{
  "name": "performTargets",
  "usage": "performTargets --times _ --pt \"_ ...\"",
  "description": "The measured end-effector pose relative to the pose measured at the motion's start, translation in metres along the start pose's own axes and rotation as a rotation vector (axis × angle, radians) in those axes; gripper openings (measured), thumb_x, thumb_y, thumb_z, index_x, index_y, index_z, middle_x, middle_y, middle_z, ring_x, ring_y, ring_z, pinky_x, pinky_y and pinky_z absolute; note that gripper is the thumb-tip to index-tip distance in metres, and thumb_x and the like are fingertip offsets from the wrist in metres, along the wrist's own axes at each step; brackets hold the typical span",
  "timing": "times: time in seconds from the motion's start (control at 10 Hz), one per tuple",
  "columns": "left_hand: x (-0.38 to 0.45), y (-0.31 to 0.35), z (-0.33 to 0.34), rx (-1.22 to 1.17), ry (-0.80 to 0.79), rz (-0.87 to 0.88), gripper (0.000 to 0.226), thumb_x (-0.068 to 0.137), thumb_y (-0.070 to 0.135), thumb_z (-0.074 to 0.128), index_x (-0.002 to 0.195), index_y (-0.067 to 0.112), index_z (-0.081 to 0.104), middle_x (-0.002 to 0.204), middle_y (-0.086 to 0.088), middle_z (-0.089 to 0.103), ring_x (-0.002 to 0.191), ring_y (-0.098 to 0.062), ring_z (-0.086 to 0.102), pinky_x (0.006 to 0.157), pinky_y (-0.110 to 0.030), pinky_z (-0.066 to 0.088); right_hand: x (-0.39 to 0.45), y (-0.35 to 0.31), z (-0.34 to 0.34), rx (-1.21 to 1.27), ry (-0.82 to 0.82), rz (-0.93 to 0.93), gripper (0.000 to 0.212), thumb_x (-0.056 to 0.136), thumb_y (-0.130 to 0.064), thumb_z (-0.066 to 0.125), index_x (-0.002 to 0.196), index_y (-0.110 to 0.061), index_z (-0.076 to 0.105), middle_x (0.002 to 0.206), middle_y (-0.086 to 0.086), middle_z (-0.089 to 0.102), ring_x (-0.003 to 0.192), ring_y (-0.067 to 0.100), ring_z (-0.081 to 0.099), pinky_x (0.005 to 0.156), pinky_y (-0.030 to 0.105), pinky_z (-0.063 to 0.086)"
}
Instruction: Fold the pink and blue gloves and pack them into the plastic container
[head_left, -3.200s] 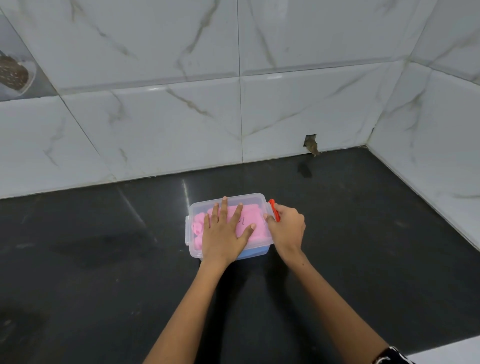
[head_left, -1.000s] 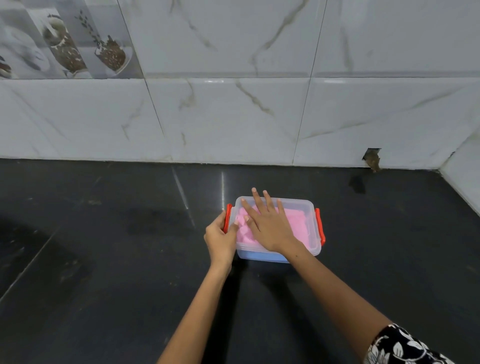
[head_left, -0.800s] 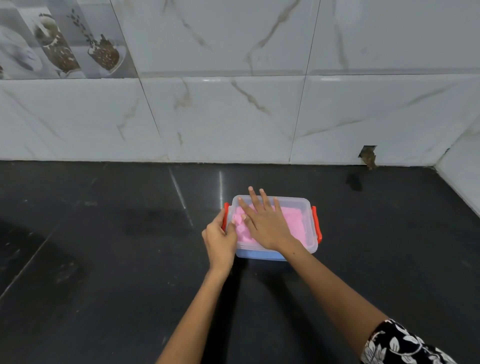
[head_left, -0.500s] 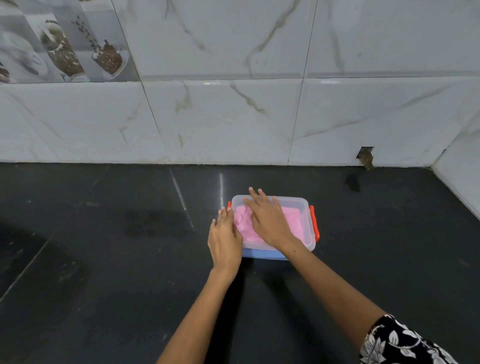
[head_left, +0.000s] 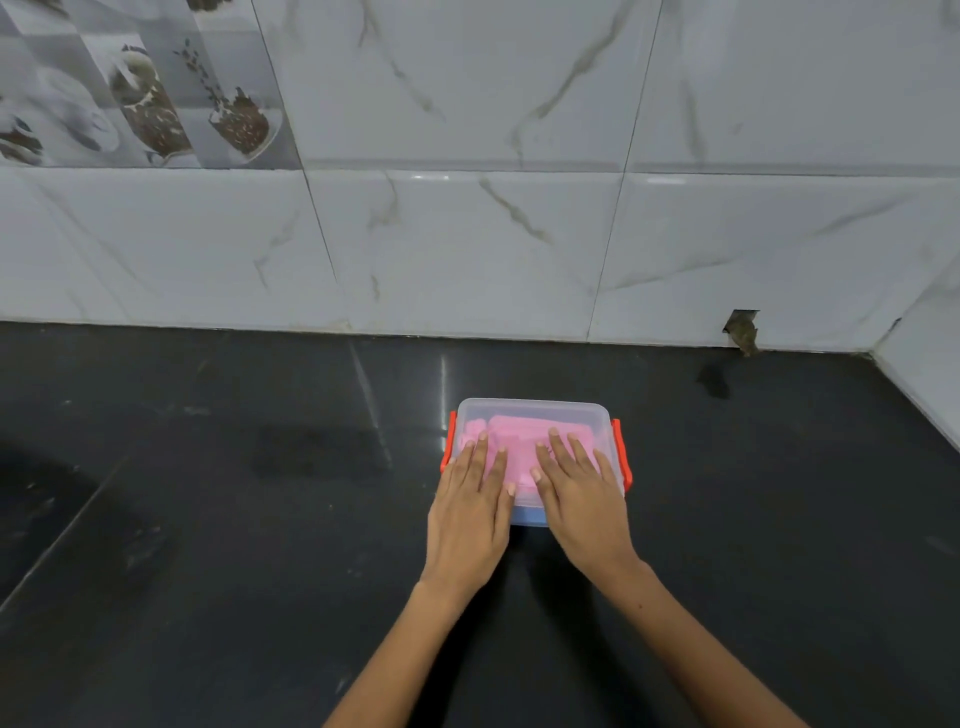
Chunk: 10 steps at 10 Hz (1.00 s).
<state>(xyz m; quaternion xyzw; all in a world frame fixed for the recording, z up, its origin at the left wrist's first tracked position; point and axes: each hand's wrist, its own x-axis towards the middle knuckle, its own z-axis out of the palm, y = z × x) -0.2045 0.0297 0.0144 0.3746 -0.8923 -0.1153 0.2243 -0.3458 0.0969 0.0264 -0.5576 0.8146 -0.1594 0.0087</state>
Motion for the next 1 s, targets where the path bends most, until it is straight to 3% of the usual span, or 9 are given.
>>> performTargets --times 0.1,0.3,0.5,0.8,0.9,1.0 --pt "-0.004 -0.021 -0.011 0.019 0.022 -0.056 0.053 0.099 0.039 0.023 0.147 0.019 0.031 0.155 -0.002 0.027 0.145 -0.018 0.022 0.119 -0.032 0.014 0.009 -0.025 0.007 0.026 -0.009 -0.041 0.047 0.101 -0.036 0.024 0.146 -0.024 0.027 0.156 -0.005 0.023 0.146 0.014 0.013 0.119 0.034 0.001" --pt "-0.014 -0.057 -0.028 0.064 0.034 -0.099 0.053 0.098 0.038 0.022 0.147 0.018 0.031 0.155 0.0 0.026 0.145 -0.015 0.02 0.119 -0.031 0.013 0.017 -0.065 0.021 0.047 -0.008 -0.083 0.046 0.101 -0.035 0.023 0.146 -0.023 0.028 0.155 -0.004 0.023 0.146 0.013 0.014 0.119 0.033 0.004" --pt "-0.016 -0.058 -0.029 0.057 0.025 -0.108 0.051 0.099 0.034 0.028 0.146 0.016 0.032 0.155 -0.002 0.028 0.145 -0.017 0.022 0.12 -0.036 0.018 0.016 -0.067 0.024 0.038 0.003 -0.089 0.047 0.101 -0.036 0.023 0.146 -0.023 0.026 0.155 -0.004 0.022 0.146 0.013 0.013 0.119 0.032 0.005" --pt "-0.015 -0.059 -0.033 0.065 0.018 -0.09 0.056 0.097 0.04 0.018 0.146 0.018 0.034 0.154 -0.001 0.031 0.143 -0.017 0.026 0.119 -0.033 0.016 0.015 -0.071 0.023 0.048 0.024 -0.077 0.047 0.101 -0.035 0.026 0.146 -0.021 0.028 0.155 -0.002 0.025 0.145 0.015 0.017 0.119 0.034 0.009" --pt "-0.015 -0.058 -0.033 0.043 0.02 -0.092 0.055 0.098 0.04 0.02 0.146 0.018 0.034 0.154 -0.001 0.03 0.144 -0.017 0.025 0.119 -0.032 0.014 0.016 -0.07 0.024 0.058 0.01 -0.08 0.047 0.101 -0.036 0.024 0.146 -0.022 0.025 0.156 -0.003 0.022 0.146 0.013 0.014 0.119 0.032 0.007" --pt "-0.013 -0.059 -0.036 0.027 0.014 -0.091 0.049 0.101 0.036 0.032 0.146 0.017 0.034 0.155 -0.002 0.029 0.145 -0.017 0.023 0.119 -0.03 0.012 0.012 -0.071 0.021 0.11 0.069 -0.089 0.046 0.101 -0.034 0.029 0.144 -0.019 0.033 0.153 -0.001 0.031 0.143 0.014 0.023 0.118 0.032 0.013"
